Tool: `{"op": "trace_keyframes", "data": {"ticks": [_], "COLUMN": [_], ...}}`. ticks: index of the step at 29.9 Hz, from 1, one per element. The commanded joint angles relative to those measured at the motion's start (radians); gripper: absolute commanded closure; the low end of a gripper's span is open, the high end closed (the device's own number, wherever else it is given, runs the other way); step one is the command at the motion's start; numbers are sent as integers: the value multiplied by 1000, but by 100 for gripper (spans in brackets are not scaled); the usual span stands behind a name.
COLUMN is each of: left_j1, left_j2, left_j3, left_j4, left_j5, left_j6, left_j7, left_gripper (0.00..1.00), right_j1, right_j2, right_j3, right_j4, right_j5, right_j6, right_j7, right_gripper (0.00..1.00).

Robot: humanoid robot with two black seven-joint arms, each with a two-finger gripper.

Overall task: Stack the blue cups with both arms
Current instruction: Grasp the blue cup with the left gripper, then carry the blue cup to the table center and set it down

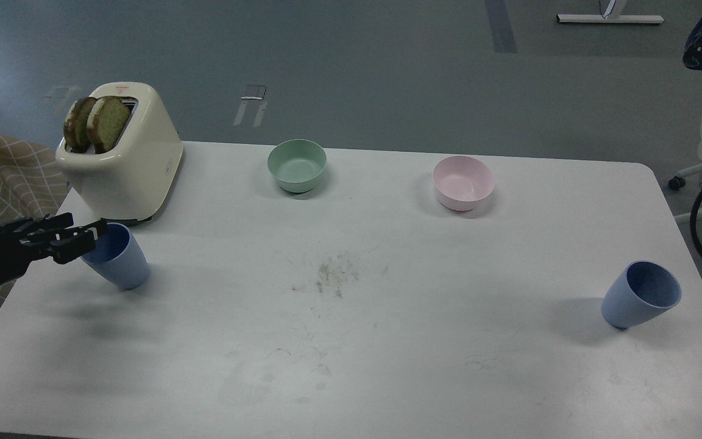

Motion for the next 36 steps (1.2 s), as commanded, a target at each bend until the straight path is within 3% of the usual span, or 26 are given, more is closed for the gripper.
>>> {"op": "trace_keyframes", "data": {"ticks": [1, 6, 8, 9, 11, 13, 17, 23, 29, 31, 36], "left_j1": [2, 2, 3, 3, 3, 2, 2, -1, -84, -132, -306], "left_j2": [-31, -32, -37, -37, -42, -42, -40, -35, 26, 52, 5], "left_j3": [1, 1, 1, 1, 1, 1, 1, -2, -2, -2, -2], "left_j4": [33, 39, 41, 41, 41, 41, 41, 18, -93, -159, -268], "left_j5": [5, 6, 5, 5, 6, 8, 12, 14, 23, 46, 240], "left_j6": [1, 1, 1, 1, 1, 1, 1, 1, -8, -33, -189], "left_j7": [1, 1, 1, 1, -1, -1, -1, 1, 1, 3, 12], "left_gripper": [32, 37, 50, 50, 61, 79, 100, 100, 100, 100, 100], "right_j1": [-8, -14, -14, -14, -12, -14, -15, -28, -35, -40, -63], "right_j2": [-1, -1, -1, -1, -1, -1, -1, -1, -1, -2, -2], "right_j3": [0, 0, 0, 0, 0, 2, 2, 8, 23, 35, 62], "right_j4": [-1, -1, -1, -1, -4, -4, -4, -3, -1, -1, -1], "right_j5": [0, 0, 0, 0, 0, 0, 0, 0, 0, 0, 0], "right_j6": [0, 0, 0, 0, 0, 0, 0, 0, 0, 0, 0], "right_j7": [0, 0, 1, 1, 1, 1, 1, 1, 1, 1, 1], "right_gripper": [0, 0, 0, 0, 0, 0, 0, 0, 0, 0, 0]}}
